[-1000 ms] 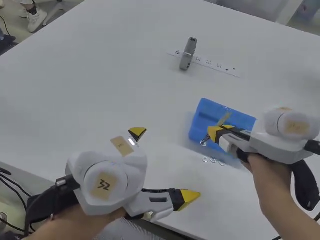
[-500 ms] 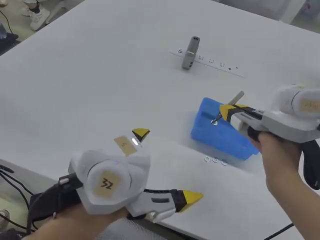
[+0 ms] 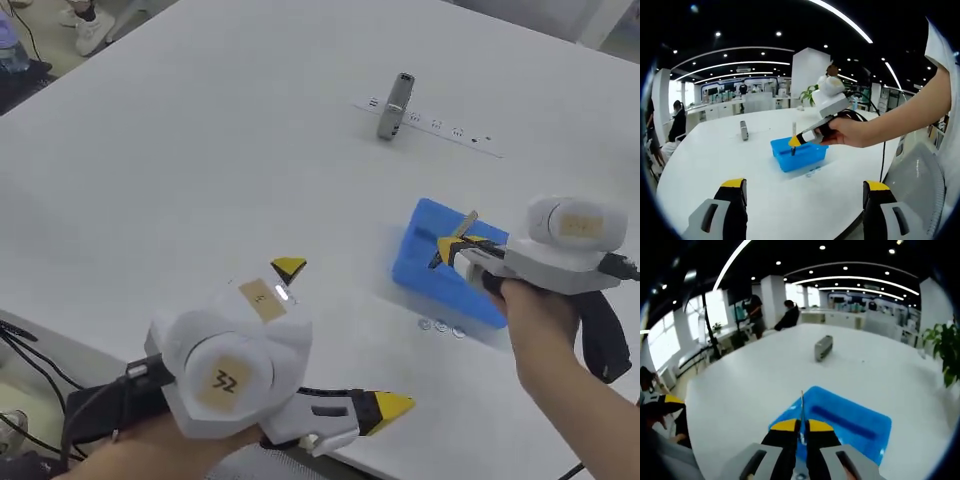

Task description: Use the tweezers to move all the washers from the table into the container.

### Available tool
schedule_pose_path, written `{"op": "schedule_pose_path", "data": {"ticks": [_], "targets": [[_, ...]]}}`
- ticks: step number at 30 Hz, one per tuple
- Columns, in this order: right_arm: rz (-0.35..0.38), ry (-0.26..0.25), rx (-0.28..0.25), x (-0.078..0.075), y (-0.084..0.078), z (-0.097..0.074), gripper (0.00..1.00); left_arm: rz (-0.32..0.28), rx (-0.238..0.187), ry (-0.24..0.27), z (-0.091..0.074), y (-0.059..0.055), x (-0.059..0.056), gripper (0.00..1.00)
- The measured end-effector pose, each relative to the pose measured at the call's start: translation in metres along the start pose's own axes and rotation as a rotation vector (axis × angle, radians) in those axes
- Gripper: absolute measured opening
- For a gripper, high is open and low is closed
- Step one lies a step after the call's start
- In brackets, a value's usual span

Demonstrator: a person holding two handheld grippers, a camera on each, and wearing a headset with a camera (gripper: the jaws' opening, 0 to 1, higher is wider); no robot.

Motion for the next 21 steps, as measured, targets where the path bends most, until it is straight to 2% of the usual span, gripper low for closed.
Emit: {"op": "schedule_pose_path", "data": {"ticks": [3, 6, 11, 12, 21], "targets": [[0.014, -0.008, 0.004, -0.004, -0.002, 0.002, 0.02, 0.0, 0.001, 0.003, 0.0, 0.0, 0.001, 0.99], [0.022, 0.0, 0.0, 0.001, 0.0, 0.0, 0.02, -0.002, -0.001, 0.008, 0.0, 0.0, 0.002, 0.99], [0.005, -0.003, 0.027, 0.0, -0.013, -0.002, 0.03, -0.005, 0.008, 0.006, 0.0, -0.002, 0.001, 0.99], [0.001, -0.001, 0.004, -0.001, -0.01, -0.001, 0.03, -0.006, 0.013, 0.006, 0.0, -0.003, 0.002, 0.99], [0.006, -0.008, 0.01, -0.004, -0.013, -0.002, 0.03, 0.011, 0.03, 0.009, 0.0, -0.005, 0.002, 0.98]]}}
Point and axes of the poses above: the centre of the closed fingertips' face, and the gripper's own axes: z roughly forward along the fingers, x roughly to its left, y roughly out of its top, the point moved 1 cm from there along -z, roughly backward along the fingers, and after that the axes turned 15 degrees about -x, right-handed, at the moved point
